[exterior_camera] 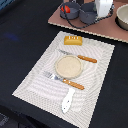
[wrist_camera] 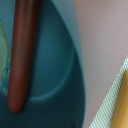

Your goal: Interact with the objects in diverse but meaningful ways.

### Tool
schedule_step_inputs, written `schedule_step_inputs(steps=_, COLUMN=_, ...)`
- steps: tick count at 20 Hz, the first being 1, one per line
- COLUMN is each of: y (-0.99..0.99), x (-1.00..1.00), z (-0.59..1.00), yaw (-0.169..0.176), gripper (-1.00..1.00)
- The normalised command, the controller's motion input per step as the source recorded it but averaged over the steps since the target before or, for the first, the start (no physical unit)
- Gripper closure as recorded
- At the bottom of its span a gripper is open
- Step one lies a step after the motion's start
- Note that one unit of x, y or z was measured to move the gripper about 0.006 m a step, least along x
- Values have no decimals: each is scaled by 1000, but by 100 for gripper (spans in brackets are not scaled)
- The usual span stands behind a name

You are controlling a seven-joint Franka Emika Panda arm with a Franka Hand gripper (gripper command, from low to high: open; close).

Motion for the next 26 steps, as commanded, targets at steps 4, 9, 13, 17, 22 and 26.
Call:
schedule_step_inputs(steps=4, y=-12, x=-1, z=-169, yaw=2, gripper=100)
schedule_step_inputs(steps=9, y=-34, x=-1, z=-127, yaw=0, gripper=100)
schedule_step_inputs(steps=13, y=-29, x=0, z=-111, yaw=0, gripper=100)
schedule_step_inputs(steps=17, y=-32, x=0, z=-111, yaw=0, gripper=100)
schedule_step_inputs(steps=22, y=-35, x=99, z=109, yaw=0, gripper=100)
schedule_step_inputs(steps=26, y=11, x=266, z=749, yaw=0, gripper=100)
